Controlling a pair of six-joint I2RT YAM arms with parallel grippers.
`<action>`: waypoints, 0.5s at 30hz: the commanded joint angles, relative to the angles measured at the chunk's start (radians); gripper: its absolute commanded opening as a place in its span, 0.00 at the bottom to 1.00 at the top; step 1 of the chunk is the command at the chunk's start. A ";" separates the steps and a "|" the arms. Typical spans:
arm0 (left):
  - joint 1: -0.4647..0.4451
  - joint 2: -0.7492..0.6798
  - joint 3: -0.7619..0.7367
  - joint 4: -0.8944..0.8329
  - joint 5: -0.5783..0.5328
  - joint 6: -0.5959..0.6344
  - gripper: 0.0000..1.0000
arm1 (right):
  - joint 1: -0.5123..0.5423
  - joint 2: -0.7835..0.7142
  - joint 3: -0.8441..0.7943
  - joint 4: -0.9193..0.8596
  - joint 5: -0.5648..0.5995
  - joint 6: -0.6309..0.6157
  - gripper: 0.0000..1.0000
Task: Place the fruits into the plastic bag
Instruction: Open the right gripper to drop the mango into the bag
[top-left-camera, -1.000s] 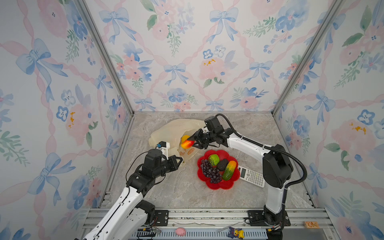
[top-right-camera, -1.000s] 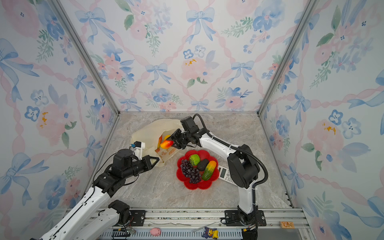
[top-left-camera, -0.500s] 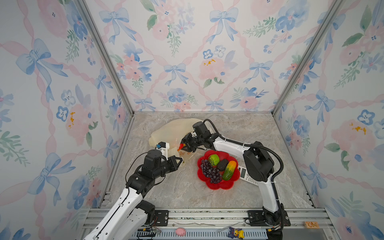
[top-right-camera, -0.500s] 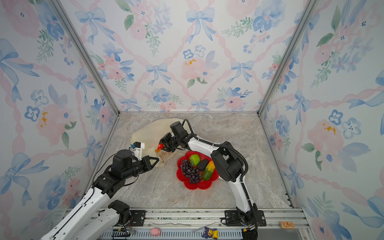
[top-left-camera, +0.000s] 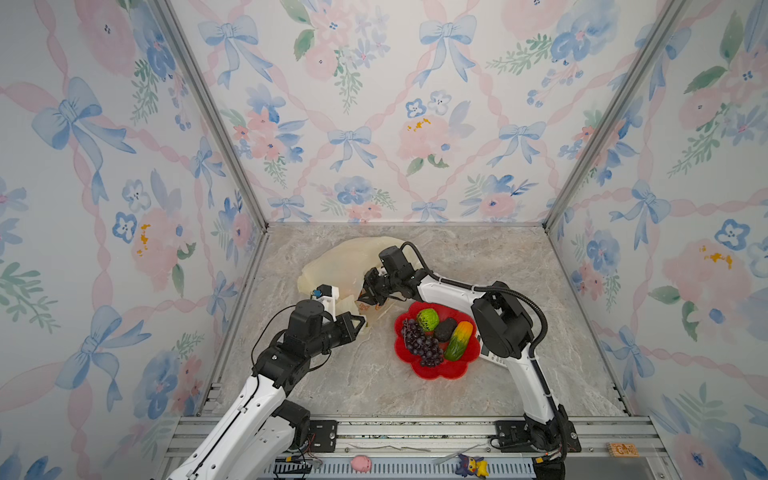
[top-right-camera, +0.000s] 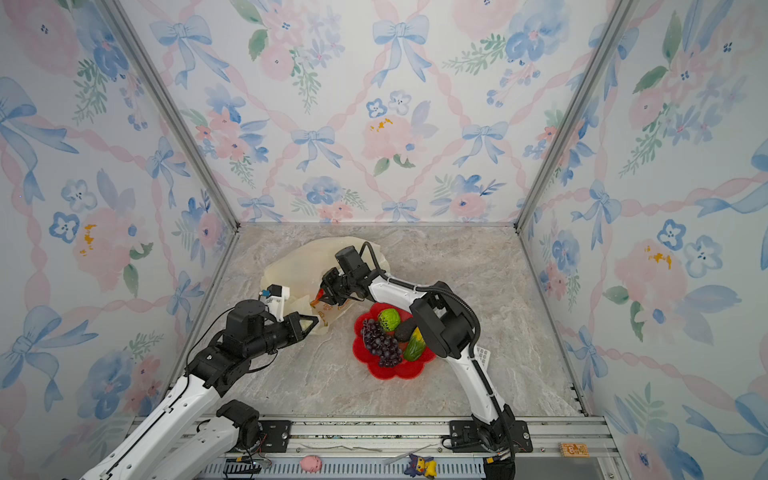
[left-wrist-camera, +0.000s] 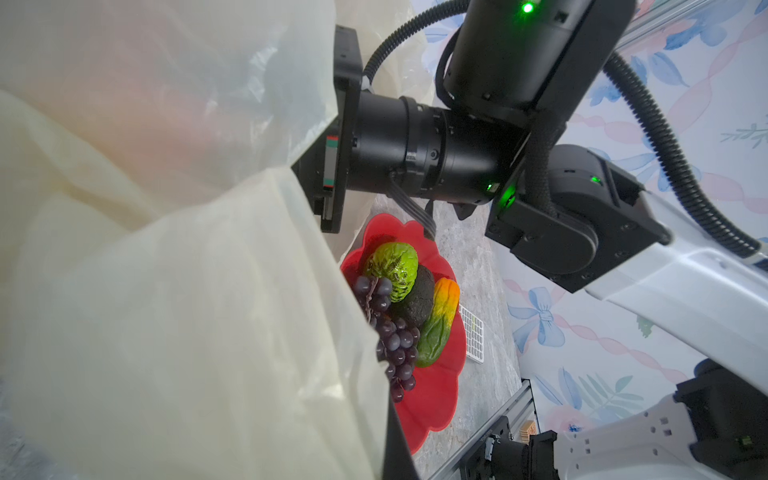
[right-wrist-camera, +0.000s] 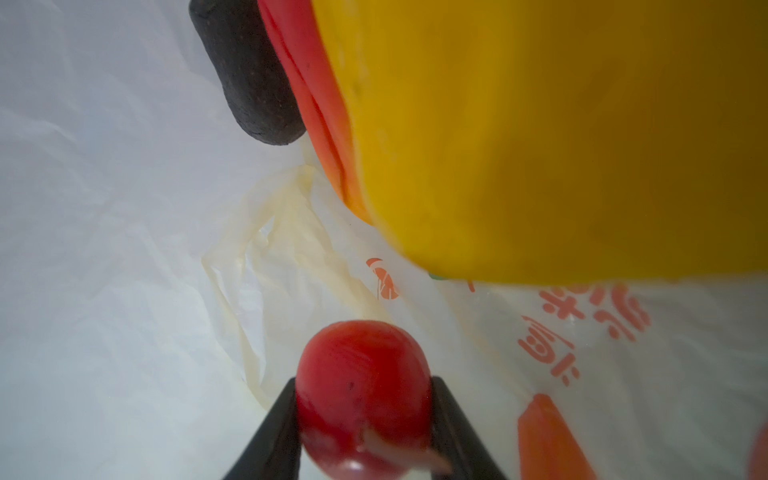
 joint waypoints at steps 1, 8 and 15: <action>0.009 -0.001 0.000 0.011 -0.001 0.001 0.00 | 0.004 0.020 0.039 0.009 -0.011 0.014 0.43; 0.010 0.006 0.002 0.011 -0.002 0.010 0.00 | 0.004 0.026 0.045 0.007 -0.011 0.011 0.49; 0.011 0.010 0.004 0.011 -0.002 0.014 0.00 | 0.002 0.020 0.066 -0.032 -0.012 -0.022 0.62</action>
